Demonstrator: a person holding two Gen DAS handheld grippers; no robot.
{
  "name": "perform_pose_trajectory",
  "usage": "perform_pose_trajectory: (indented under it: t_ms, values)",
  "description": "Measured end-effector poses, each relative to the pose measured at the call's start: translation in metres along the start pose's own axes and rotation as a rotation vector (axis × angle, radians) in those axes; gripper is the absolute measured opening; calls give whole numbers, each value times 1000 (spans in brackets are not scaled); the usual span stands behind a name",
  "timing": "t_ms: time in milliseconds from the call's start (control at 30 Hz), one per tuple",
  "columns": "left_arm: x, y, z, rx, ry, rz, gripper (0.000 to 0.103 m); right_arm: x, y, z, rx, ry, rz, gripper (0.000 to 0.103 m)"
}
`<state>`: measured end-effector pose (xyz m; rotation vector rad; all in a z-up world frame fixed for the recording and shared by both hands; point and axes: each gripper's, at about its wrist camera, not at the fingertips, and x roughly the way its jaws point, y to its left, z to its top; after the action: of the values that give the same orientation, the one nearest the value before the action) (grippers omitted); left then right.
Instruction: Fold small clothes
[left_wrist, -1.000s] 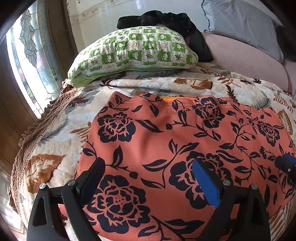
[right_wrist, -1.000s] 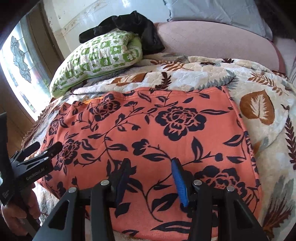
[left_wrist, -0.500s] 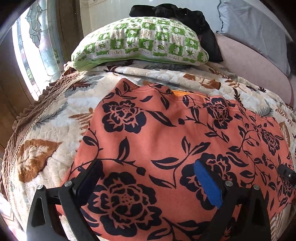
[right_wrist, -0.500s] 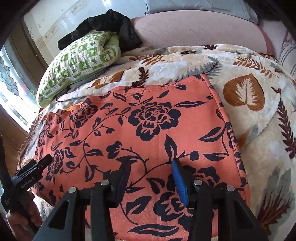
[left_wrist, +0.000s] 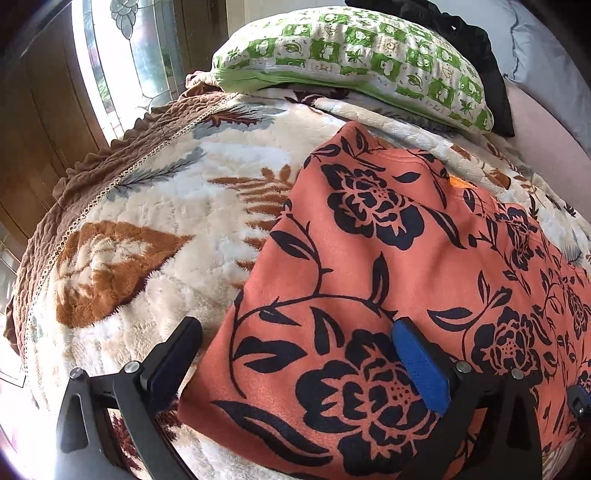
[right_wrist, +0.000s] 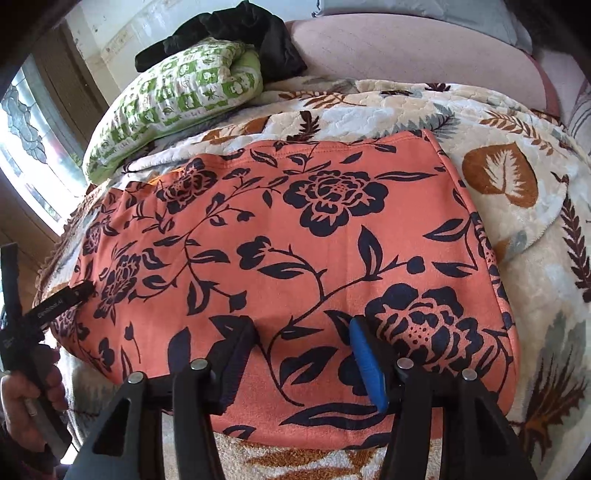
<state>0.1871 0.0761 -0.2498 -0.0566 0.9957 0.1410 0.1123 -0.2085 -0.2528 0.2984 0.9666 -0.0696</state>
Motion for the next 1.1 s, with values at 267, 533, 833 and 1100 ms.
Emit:
perform_pose_trajectory:
  t_ms: [267, 533, 833, 1100]
  values:
    - [-47, -18, -16, 95, -99, -53, 103, -13, -4, -2, 46, -54, -8, 59]
    - [-56, -28, -26, 75, -50, -135, 103, -47, -29, -12, 155, -151, -28, 59]
    - [-37, -32, -44, 118, 47, -121, 103, -33, -36, -37, 109, -51, -34, 64]
    - [-66, 11, -46, -28, 7, -194, 103, -62, -50, -52, 223, -114, 108, 67]
